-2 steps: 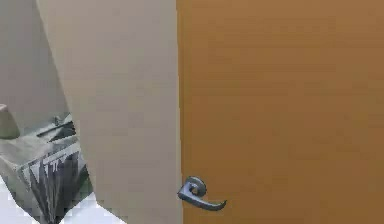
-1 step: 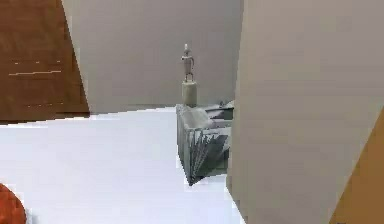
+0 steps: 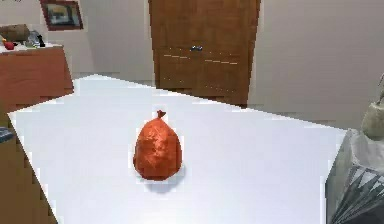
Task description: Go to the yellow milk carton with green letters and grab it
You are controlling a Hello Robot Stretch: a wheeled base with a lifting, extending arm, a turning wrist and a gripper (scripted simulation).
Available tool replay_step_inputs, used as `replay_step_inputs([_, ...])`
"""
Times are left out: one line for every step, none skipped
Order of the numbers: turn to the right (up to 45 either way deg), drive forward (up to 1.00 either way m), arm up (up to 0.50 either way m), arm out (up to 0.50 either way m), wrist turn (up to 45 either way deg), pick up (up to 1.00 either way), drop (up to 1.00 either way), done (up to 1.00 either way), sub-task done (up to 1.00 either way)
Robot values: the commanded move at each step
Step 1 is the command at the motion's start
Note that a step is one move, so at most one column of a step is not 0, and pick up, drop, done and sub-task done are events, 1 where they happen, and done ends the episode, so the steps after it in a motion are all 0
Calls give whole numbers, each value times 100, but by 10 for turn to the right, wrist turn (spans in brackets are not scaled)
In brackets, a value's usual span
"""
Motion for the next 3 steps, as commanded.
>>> replay_step_inputs([-450, 0, 0, 0, 0, 0, 0, 0, 0])
replay_step_inputs([-150, 0, 0, 0, 0, 0, 0, 0, 0])
replay_step_inputs([0, 5, 0, 0, 0, 0, 0, 0, 0])
